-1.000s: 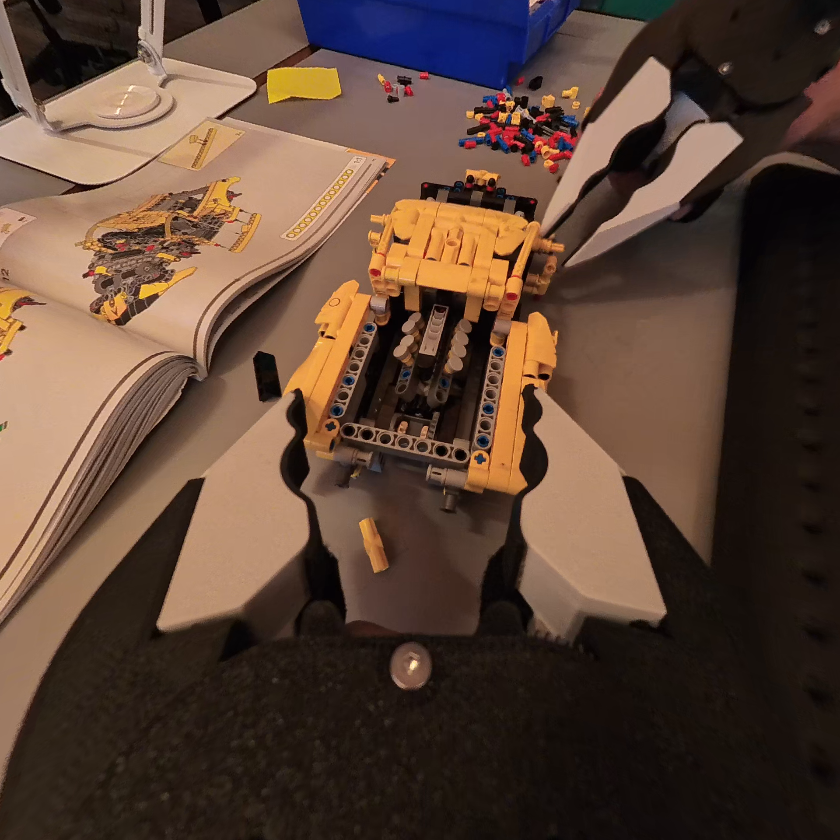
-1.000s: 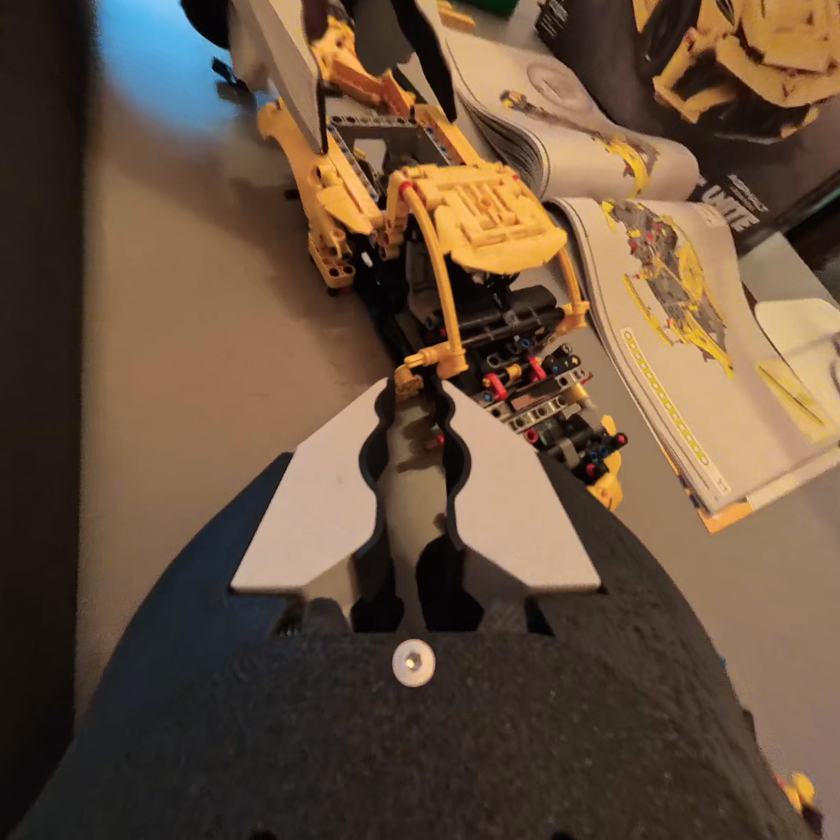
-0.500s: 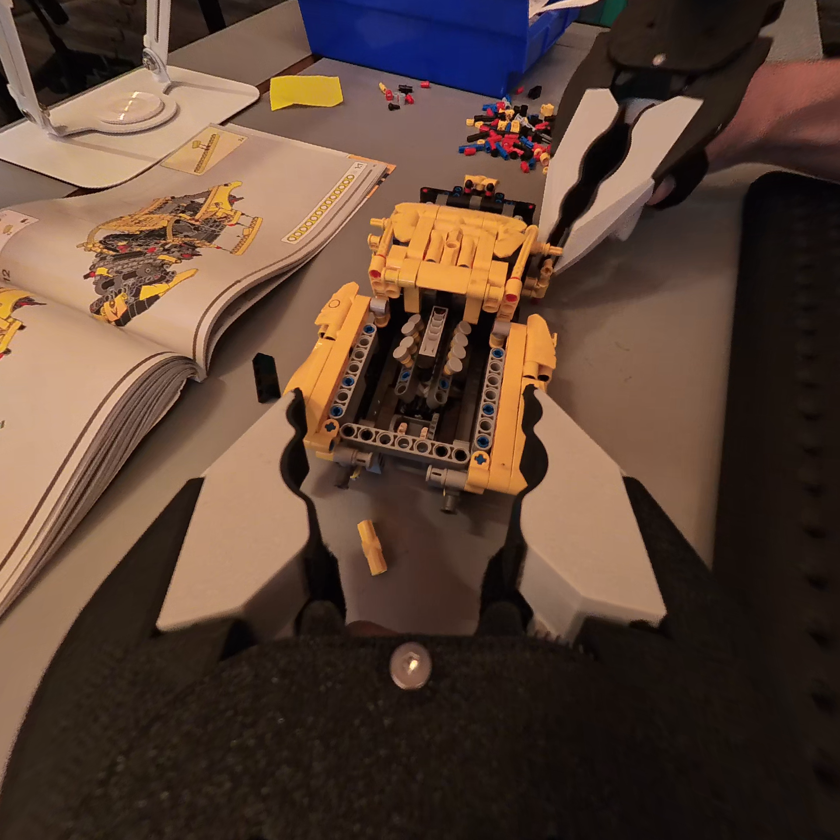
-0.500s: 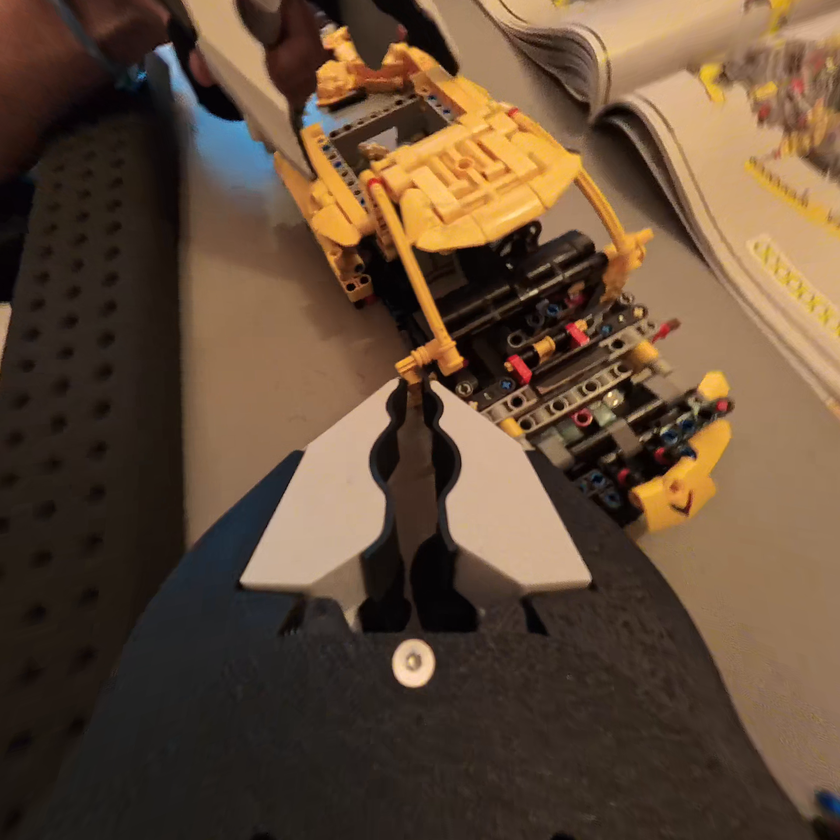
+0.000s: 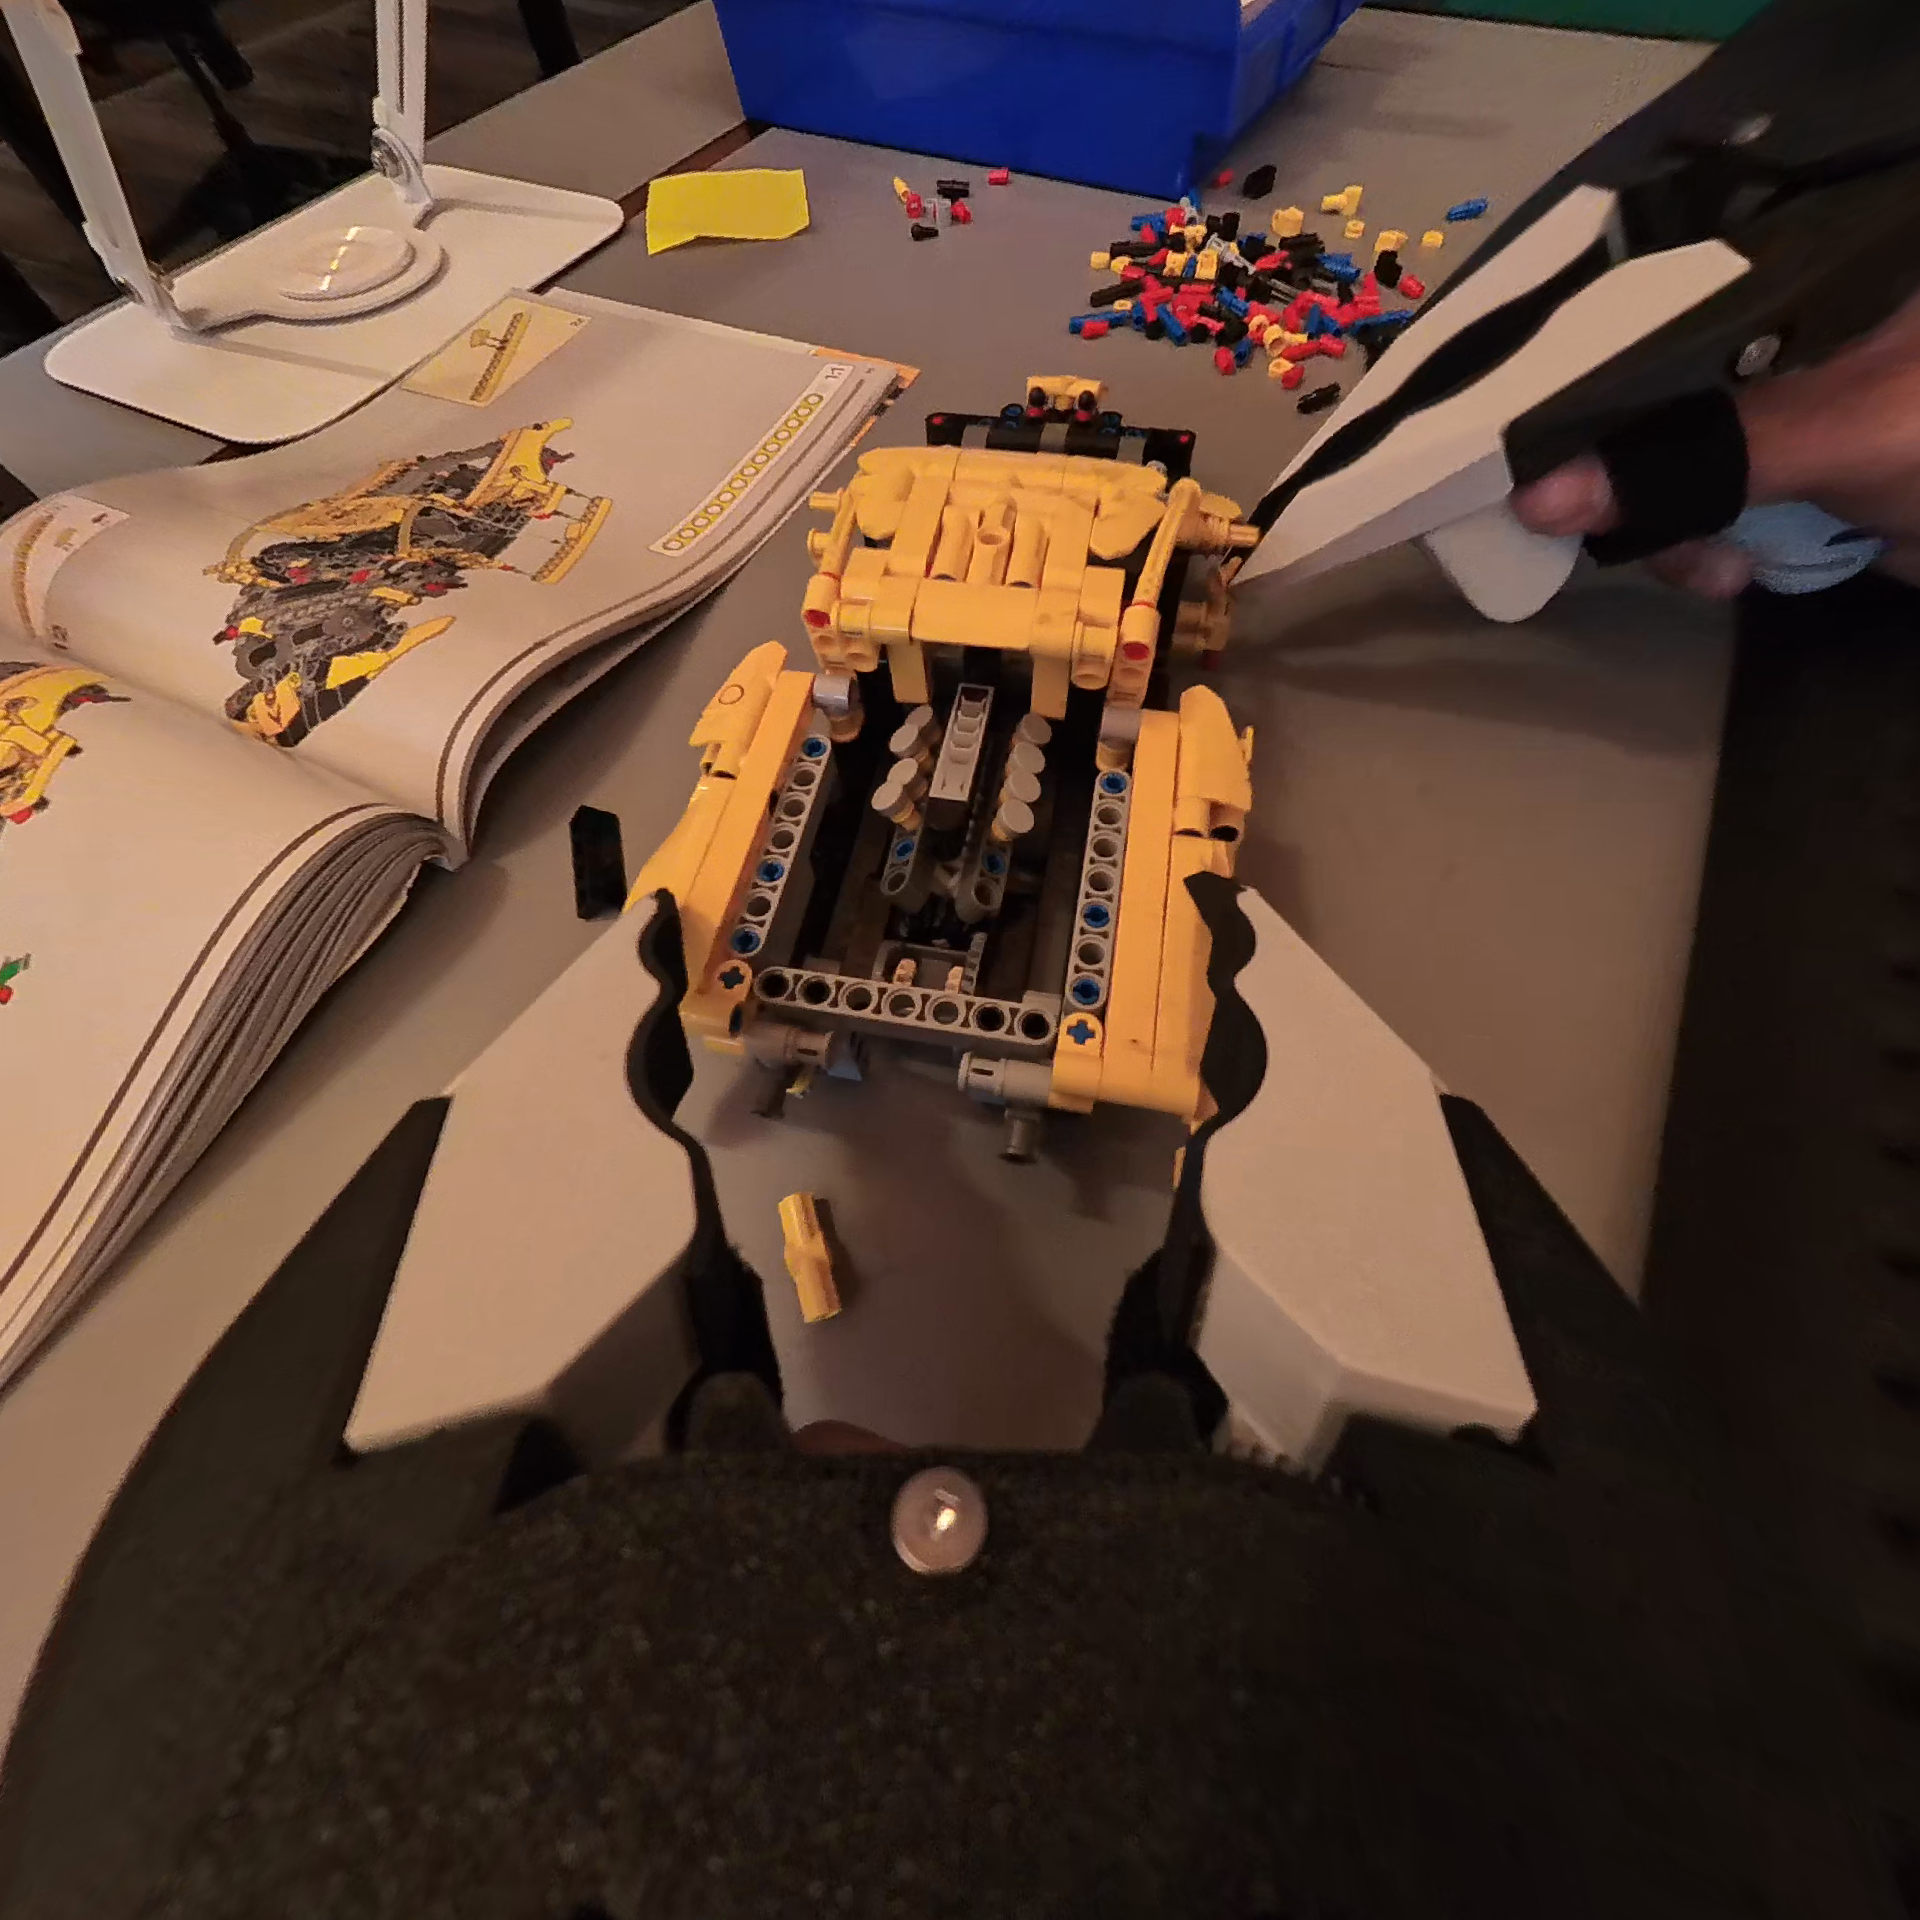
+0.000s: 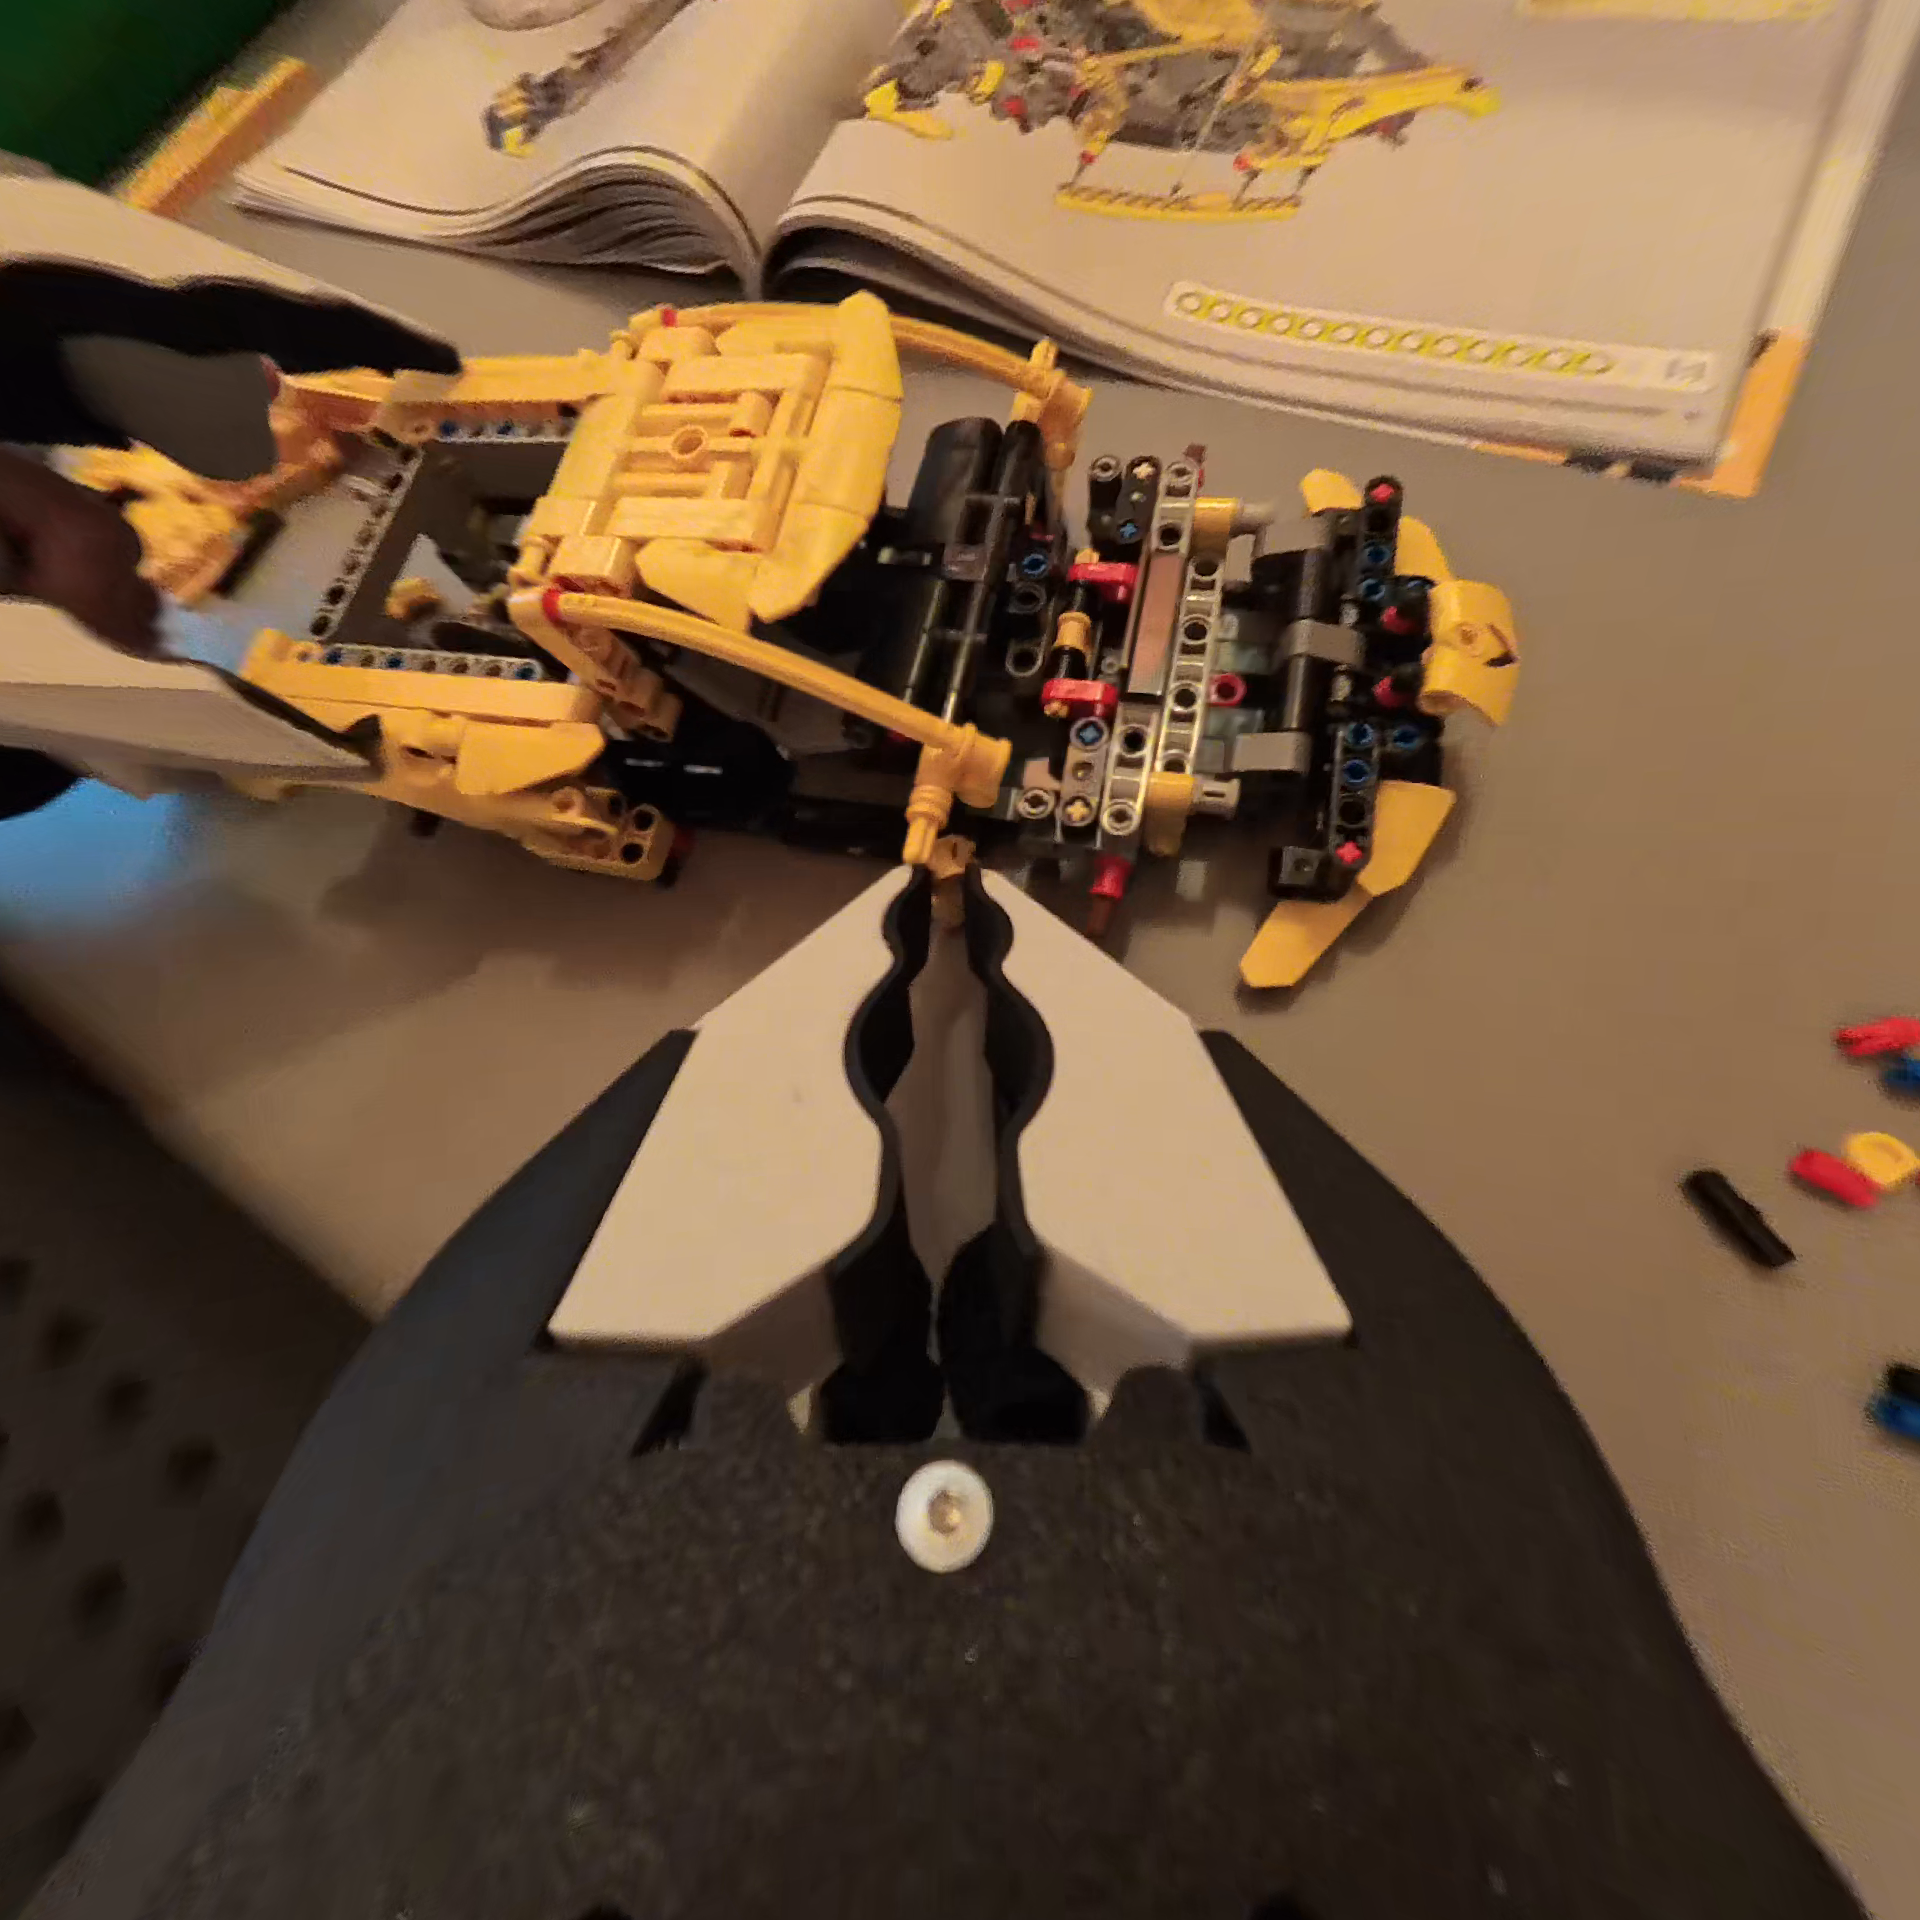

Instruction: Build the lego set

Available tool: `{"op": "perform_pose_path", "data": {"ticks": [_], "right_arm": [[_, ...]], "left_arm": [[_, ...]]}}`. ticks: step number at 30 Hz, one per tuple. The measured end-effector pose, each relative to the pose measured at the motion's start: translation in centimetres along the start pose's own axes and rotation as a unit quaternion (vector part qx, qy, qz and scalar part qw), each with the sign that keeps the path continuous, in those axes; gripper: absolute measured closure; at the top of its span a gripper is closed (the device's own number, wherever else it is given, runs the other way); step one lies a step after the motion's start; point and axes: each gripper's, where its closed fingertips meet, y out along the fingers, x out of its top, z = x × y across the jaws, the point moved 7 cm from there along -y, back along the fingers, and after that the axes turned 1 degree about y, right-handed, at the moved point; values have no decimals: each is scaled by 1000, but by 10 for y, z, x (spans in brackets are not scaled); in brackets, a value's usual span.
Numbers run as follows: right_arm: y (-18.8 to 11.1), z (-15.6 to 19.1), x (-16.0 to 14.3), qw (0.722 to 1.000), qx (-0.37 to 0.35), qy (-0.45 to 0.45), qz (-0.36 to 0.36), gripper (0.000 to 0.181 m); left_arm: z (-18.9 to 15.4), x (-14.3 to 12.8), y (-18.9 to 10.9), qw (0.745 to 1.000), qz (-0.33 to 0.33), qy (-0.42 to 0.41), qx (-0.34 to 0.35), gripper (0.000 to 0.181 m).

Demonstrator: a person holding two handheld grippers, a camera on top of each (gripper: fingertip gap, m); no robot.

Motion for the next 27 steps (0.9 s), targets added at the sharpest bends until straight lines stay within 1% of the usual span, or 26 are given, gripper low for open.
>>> {"op": "perform_pose_path", "data": {"ticks": [2, 5, 7, 11, 14, 15, 16, 18, 20, 24, 27], "right_arm": [[1, 4, 1, 999, -38, -16, -3, 177], [2, 8, 1, 997, -71, -24, -1, 177], [1, 10, 2, 997, -77, -29, 4, 176], [3, 11, 1, 993, -84, -84, 9, 173], [4, 11, 0, 986, -96, -135, 5, 175], [4, 11, 0, 987, -96, -131, 4, 175], [3, 11, 0, 990, -94, -110, 7, 176], [2, 10, 1, 996, -84, -26, 17, 177], [2, 8, 1, 997, -70, 29, 10, 177], [1, 6, -1, 991, -43, 124, 4, 176], [1, 4, -2, 984, -19, 177, -2, 176]], "left_arm": [[-1, 0, 1, 1000, 2, 1, 2, 80], [-1, 0, 1, 1000, 4, 4, 4, 79], [-2, 0, 1, 1000, 5, 7, 4, 79], [-2, 0, 1, 1000, 6, 10, 3, 80], [-4, 1, 2, 1000, 8, 15, 4, 80], [-4, 0, 2, 1000, 8, 15, 4, 80], [-4, 1, 2, 1000, 8, 15, 4, 80], [-4, 1, 2, 1000, 9, 17, 4, 80], [-5, 1, 2, 1000, 10, 18, 5, 80], [-8, 1, 2, 1000, 14, 25, 8, 81], [-9, 0, 2, 999, 15, 29, 10, 81]]}}
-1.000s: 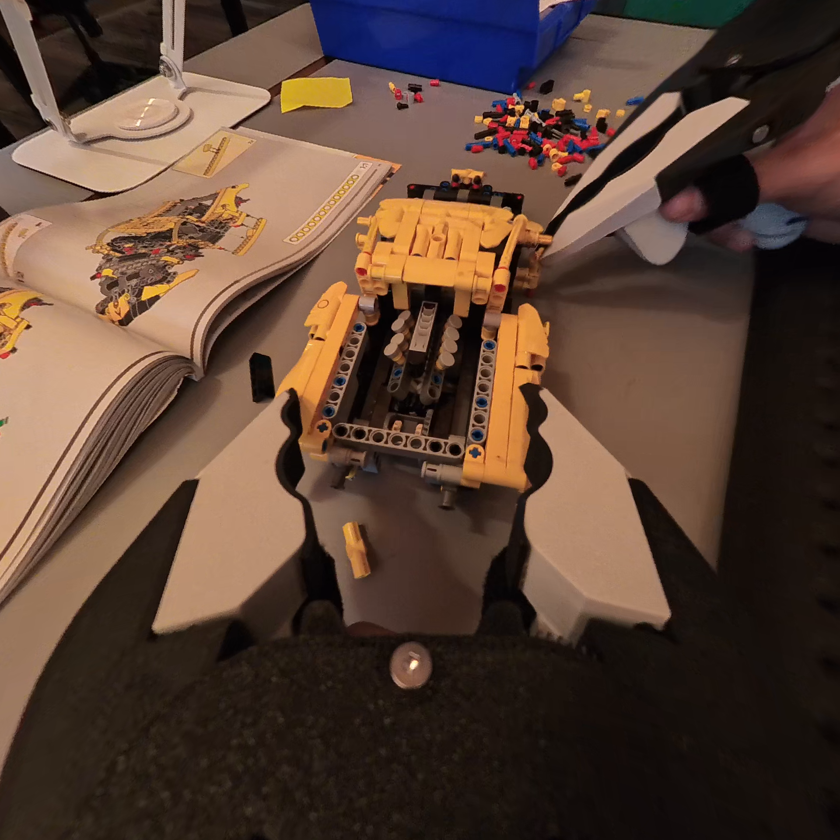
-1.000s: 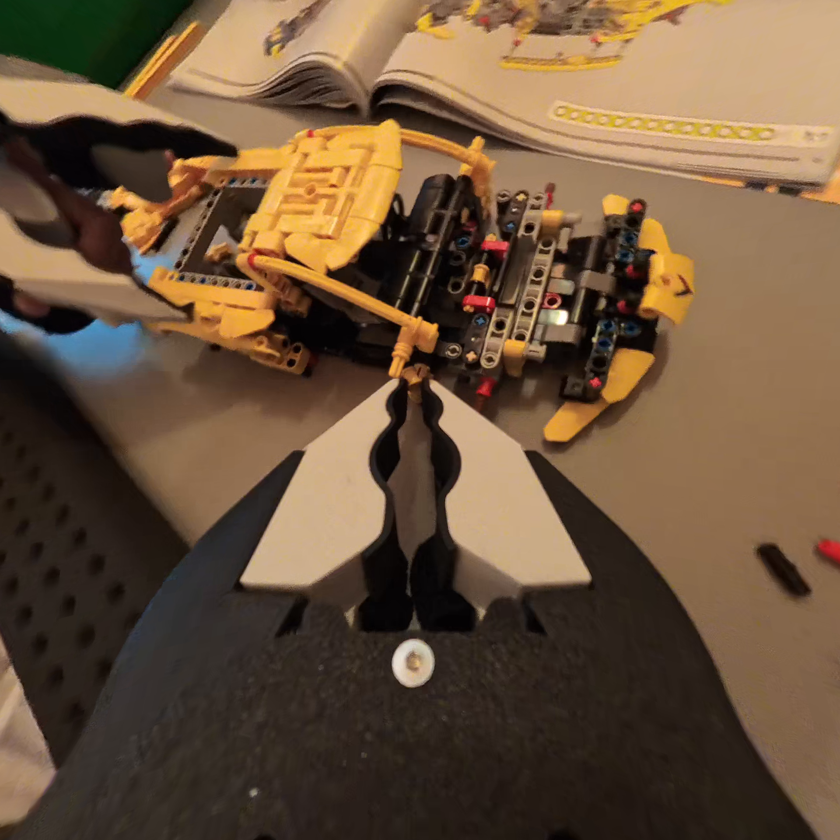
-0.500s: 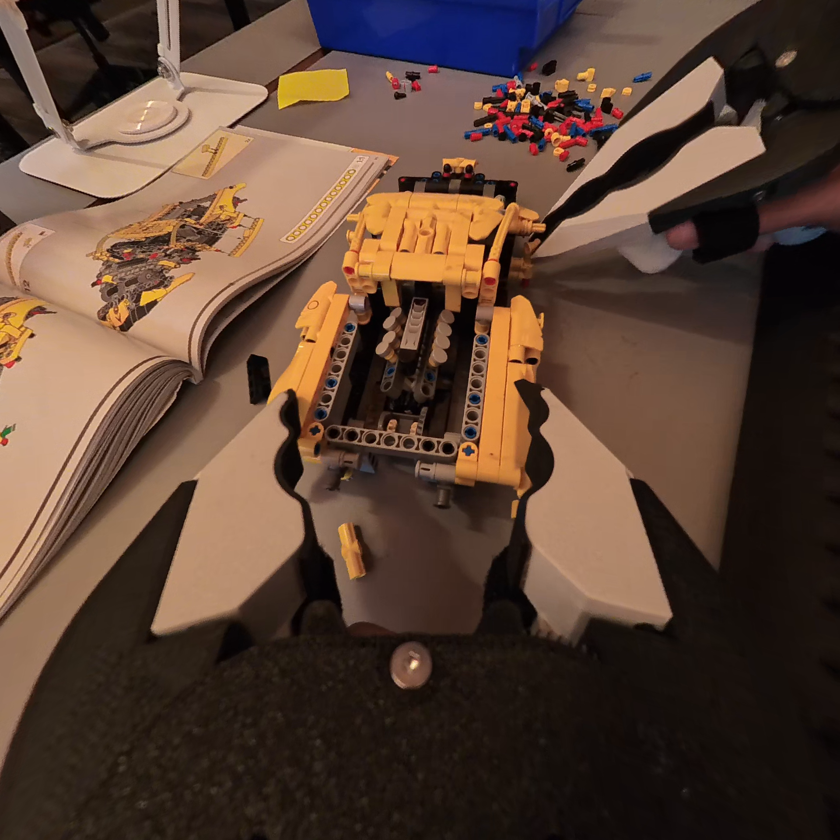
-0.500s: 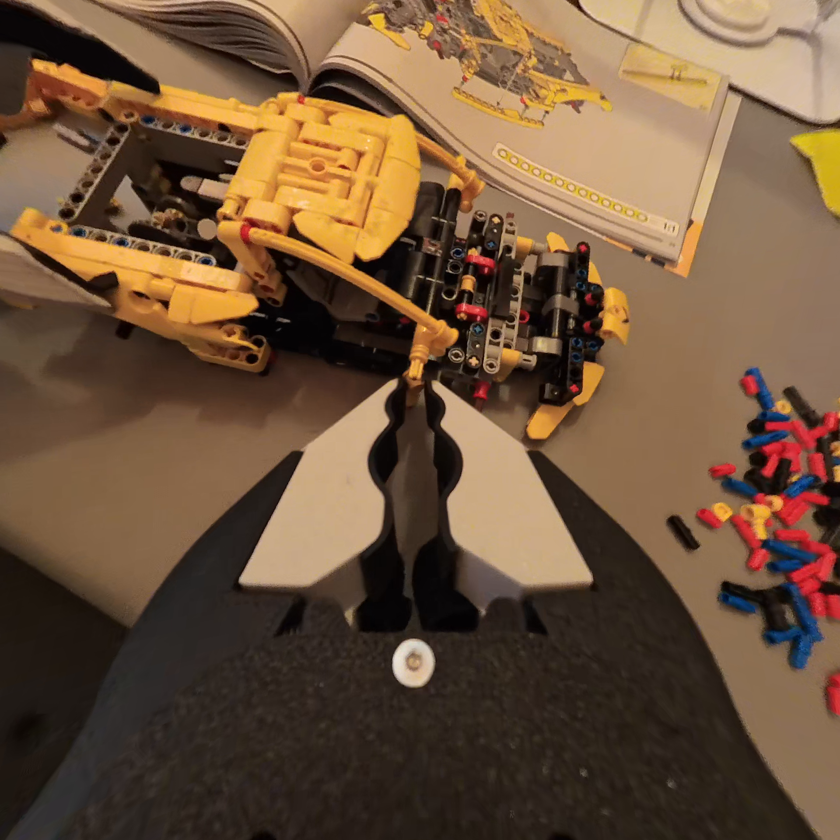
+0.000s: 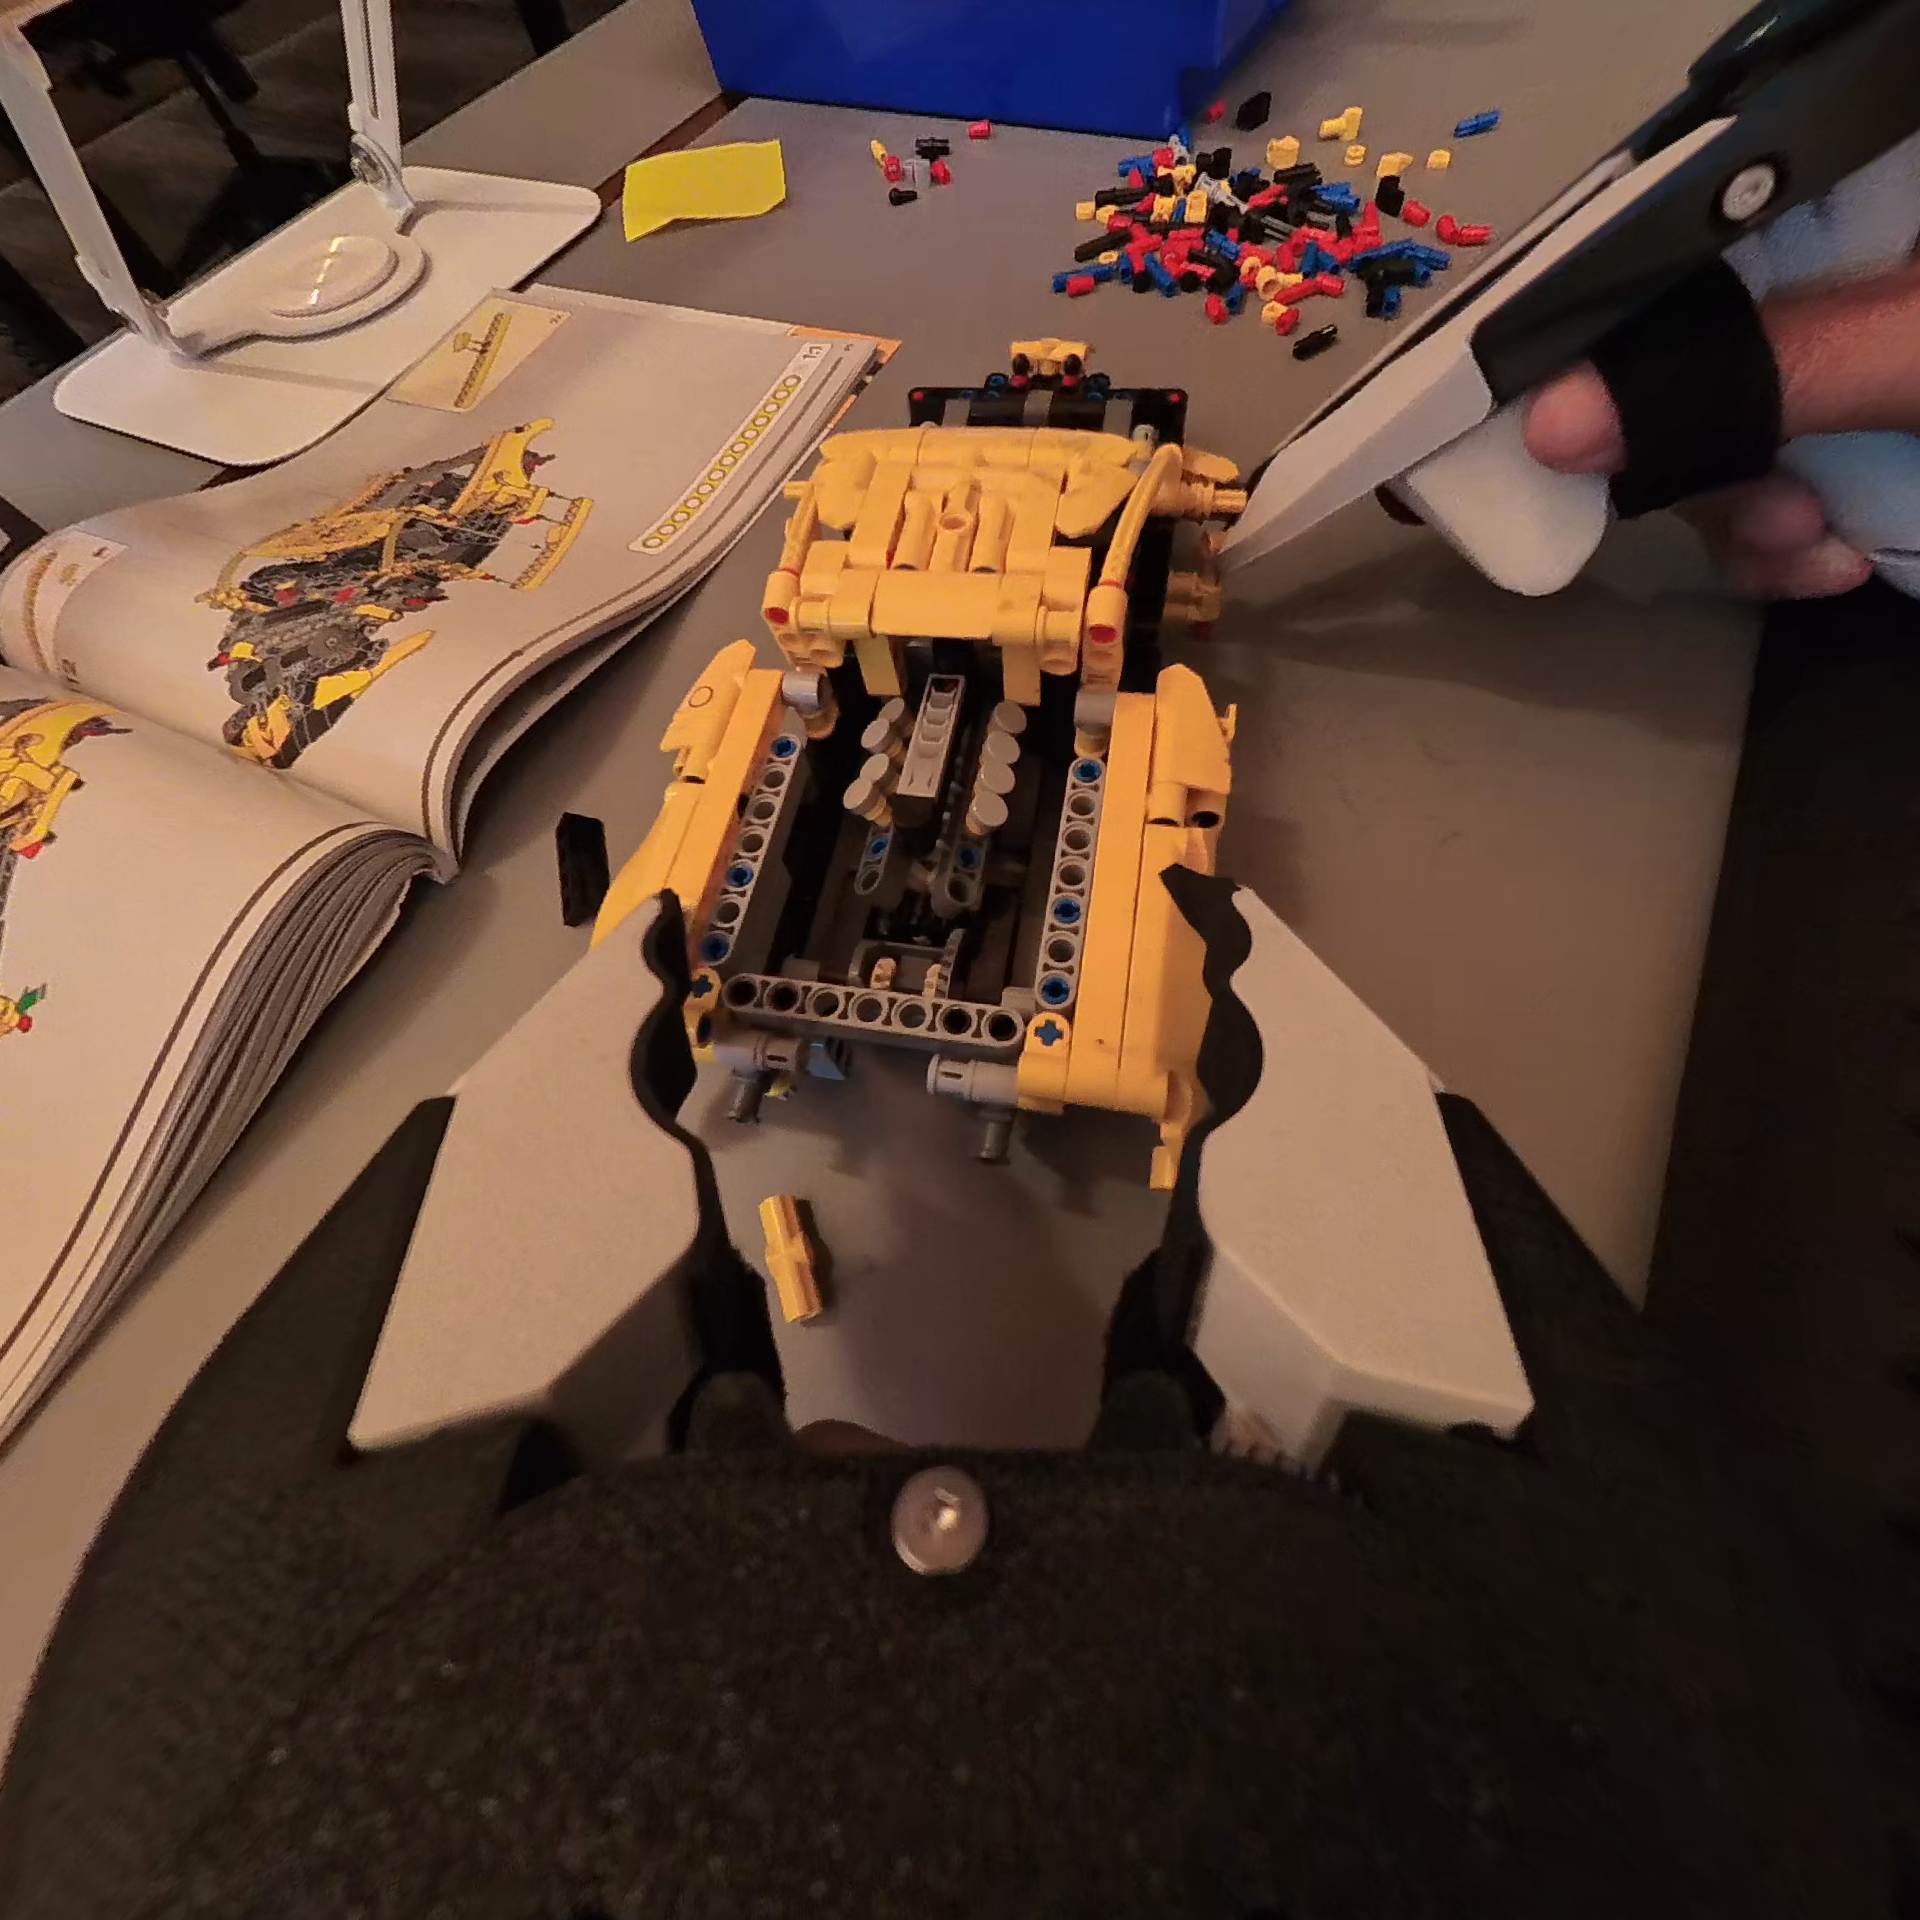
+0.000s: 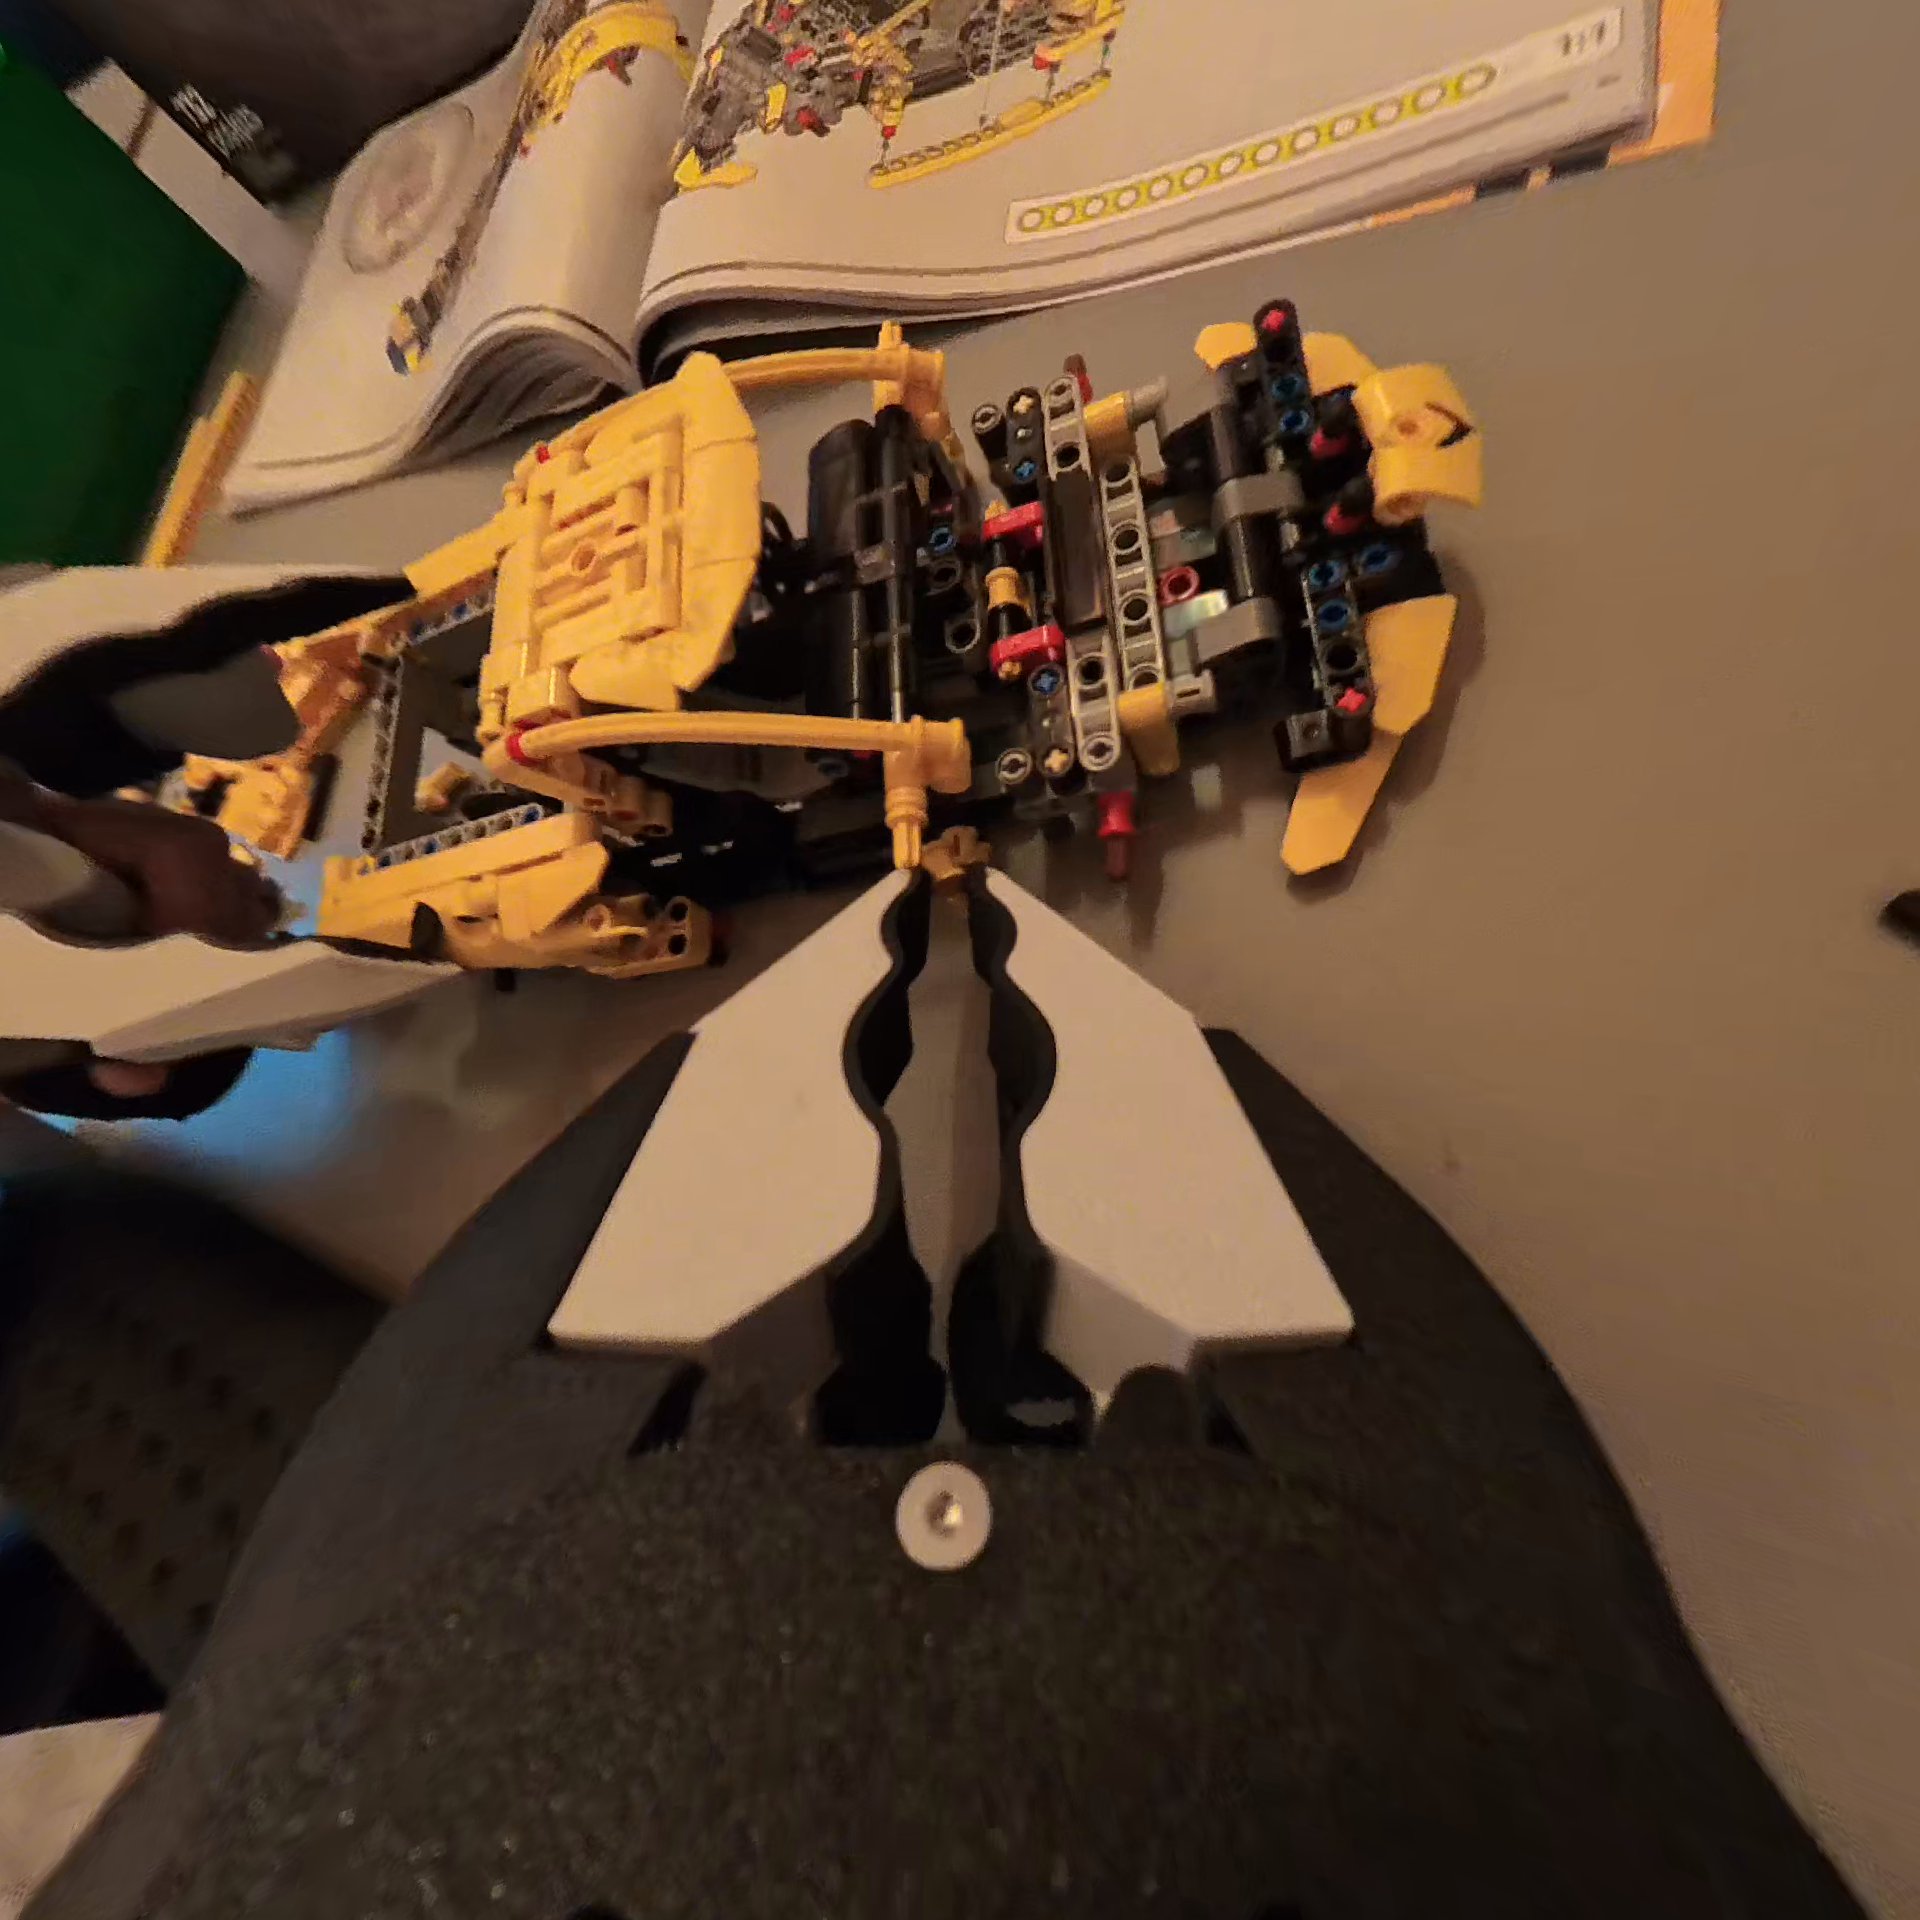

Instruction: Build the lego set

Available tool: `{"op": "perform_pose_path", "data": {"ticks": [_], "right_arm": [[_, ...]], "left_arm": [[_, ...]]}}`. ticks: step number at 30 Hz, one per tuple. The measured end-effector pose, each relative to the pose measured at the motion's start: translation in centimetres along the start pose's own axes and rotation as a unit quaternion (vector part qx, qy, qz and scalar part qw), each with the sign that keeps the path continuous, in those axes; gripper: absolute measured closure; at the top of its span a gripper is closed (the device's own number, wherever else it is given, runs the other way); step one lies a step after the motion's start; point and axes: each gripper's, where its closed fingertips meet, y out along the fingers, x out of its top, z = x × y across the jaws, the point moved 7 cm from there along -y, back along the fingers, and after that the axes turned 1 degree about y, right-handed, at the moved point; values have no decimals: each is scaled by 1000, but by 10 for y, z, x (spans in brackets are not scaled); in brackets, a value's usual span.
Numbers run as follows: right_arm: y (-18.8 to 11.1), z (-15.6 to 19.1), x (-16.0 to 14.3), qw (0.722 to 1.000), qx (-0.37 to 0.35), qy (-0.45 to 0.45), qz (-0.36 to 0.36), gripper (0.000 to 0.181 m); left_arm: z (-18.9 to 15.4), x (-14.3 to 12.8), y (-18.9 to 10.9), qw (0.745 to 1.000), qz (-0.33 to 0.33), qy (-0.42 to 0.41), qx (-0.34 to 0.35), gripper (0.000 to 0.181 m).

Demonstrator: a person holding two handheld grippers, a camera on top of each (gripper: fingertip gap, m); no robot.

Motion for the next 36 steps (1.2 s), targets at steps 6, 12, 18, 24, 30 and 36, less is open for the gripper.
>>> {"op": "perform_pose_path", "data": {"ticks": [6, 12, 18, 24, 30, 36], "right_arm": [[-1, 8, -1, 996, -19, -90, -5, 156], [0, 11, 4, 973, -56, -223, -16, 171], [0, 12, 4, 964, -69, -257, 2, 176], [1, 12, 5, 985, -78, -155, -13, 177], [-3, 15, 2, 973, -88, -215, 3, 169], [-3, 10, -2, 963, -59, -263, 19, 165]], "left_arm": [[-1, 0, 0, 1000, 2, 4, 1, 81], [0, 0, 0, 1000, 1, 3, -1, 82], [-1, 0, 0, 1000, 1, 5, -1, 82], [-2, 0, 1, 1000, 3, 6, 1, 82], [-2, 0, 0, 1000, 1, 8, -3, 82], [-2, 0, 0, 1000, 1, 8, -3, 82]]}}
